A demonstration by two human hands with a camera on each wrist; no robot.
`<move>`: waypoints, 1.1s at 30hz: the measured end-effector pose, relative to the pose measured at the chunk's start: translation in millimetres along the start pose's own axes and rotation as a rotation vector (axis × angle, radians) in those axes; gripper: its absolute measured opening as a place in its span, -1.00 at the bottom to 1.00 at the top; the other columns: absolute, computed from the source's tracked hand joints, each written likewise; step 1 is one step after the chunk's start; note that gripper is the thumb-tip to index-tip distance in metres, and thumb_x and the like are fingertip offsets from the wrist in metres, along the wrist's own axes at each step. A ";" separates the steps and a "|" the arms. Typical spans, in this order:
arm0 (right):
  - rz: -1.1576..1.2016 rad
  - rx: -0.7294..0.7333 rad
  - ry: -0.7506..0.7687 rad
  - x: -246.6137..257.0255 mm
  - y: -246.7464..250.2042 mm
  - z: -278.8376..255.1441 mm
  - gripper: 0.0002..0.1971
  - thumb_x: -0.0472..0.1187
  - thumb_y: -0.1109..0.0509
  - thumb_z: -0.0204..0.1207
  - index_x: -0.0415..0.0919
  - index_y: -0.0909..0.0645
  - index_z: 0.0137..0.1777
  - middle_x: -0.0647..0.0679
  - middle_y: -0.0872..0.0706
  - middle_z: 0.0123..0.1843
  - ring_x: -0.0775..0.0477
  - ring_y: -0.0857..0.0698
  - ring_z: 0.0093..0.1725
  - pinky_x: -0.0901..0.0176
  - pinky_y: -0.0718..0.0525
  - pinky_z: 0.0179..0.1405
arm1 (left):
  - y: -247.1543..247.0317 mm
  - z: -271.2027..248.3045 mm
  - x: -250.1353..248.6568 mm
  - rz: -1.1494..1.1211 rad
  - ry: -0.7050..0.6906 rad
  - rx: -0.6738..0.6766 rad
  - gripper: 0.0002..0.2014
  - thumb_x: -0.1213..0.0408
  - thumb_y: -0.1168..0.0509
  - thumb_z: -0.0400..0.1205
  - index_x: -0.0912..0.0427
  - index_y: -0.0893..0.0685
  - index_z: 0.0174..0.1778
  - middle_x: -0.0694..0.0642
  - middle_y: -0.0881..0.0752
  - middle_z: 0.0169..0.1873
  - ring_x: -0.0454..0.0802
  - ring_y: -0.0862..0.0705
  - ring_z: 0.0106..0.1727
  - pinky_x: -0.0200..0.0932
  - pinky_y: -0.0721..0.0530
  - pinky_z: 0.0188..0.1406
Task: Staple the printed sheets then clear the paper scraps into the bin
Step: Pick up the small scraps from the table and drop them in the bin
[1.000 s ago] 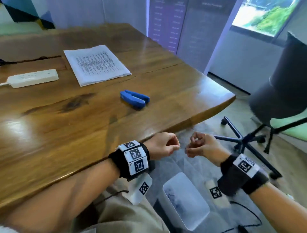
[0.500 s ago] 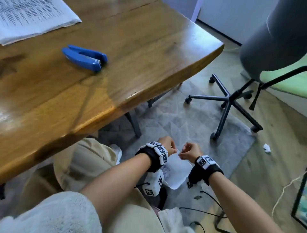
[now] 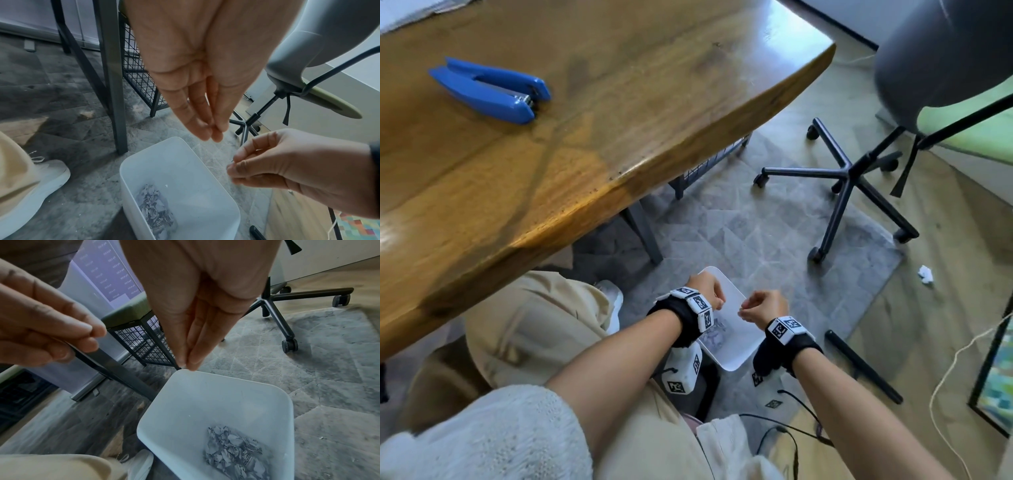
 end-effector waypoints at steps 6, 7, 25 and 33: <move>-0.139 0.026 0.018 0.2 -1.5 -3.8 -0.64 -0.42 -0.58 0.14 -0.04 -0.48 -0.53 0.05 -0.60 -0.50 -0.07 -0.65 -0.35 0.24 -0.58 -0.32 | 2.2 1.0 2.1 0.112 0.017 -0.014 -0.71 0.31 -0.49 0.44 0.10 -0.54 -0.53 0.17 -0.78 -0.18 -0.05 -0.61 -0.22 -0.30 -0.51 -0.17; -0.139 0.022 0.021 0.4 -2.4 -4.0 -0.65 -0.43 -0.57 0.14 -0.04 -0.49 -0.51 0.02 -0.63 -0.47 -0.13 -0.70 -0.31 0.17 -0.65 -0.25 | 1.1 2.6 4.7 0.112 0.029 -0.017 -0.65 0.29 -0.50 0.42 0.07 -0.47 -0.56 0.14 -0.73 -0.26 -0.04 -0.61 -0.23 -0.29 -0.53 -0.18; -0.117 0.108 -0.054 -9.0 -19.0 -5.8 -0.71 -0.14 -0.59 0.36 -0.29 -0.61 -0.42 -0.19 -0.74 -0.45 0.01 -0.65 -0.59 0.20 -0.69 -0.51 | -22.2 2.6 2.1 0.320 0.005 0.100 -0.86 0.41 -0.34 0.51 0.33 -0.75 -0.07 0.28 -0.79 -0.02 0.22 -0.77 0.06 -0.03 -0.72 0.09; -0.187 0.297 -0.112 -2.8 -35.2 -14.2 -0.48 -0.48 -0.49 0.33 -0.11 -0.62 0.28 -0.15 -0.64 -0.06 -0.09 -0.69 -0.26 0.07 -0.79 -0.20 | -20.0 10.7 1.3 0.375 -0.075 0.050 -0.64 0.35 -0.22 0.54 0.12 -0.48 0.28 0.23 -0.67 0.12 0.22 -0.68 0.05 0.07 -0.68 0.08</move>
Point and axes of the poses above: each hand's wrist, its own z-axis towards the middle knuckle, its own y-axis out of the back of the hand, x = y × z, the point moved 9 cm from there along z, towards the middle knuckle
